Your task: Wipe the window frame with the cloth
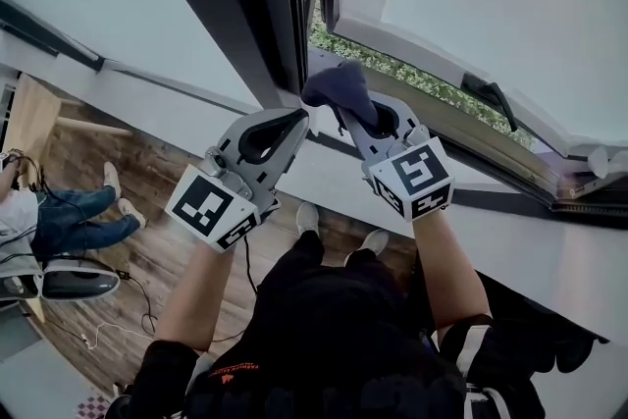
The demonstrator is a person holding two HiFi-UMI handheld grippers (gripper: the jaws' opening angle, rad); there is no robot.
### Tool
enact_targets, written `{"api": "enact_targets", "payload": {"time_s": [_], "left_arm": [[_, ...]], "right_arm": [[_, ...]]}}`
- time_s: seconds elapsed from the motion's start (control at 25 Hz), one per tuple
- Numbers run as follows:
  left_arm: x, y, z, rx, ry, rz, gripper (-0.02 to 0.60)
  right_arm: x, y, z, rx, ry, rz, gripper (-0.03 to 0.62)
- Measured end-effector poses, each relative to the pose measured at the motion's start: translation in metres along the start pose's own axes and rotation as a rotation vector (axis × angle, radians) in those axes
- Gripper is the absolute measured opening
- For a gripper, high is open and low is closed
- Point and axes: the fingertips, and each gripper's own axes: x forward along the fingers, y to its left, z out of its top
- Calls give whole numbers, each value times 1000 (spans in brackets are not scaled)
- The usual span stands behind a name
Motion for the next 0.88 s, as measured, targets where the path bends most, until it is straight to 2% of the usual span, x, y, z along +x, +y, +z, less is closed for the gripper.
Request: {"api": "enact_targets", "payload": {"time_s": [0.28, 0.52, 0.88], "left_arm": [[23, -15, 8, 11, -6, -37, 18], [48, -26, 21, 34, -21, -98, 18], [75, -43, 31, 49, -24, -165, 18]], "right_arm": [[-32, -19, 19, -2, -51, -35, 49], [-58, -38, 34, 2, -88, -92, 49], [-94, -57, 38, 26, -109, -159, 49]]}}
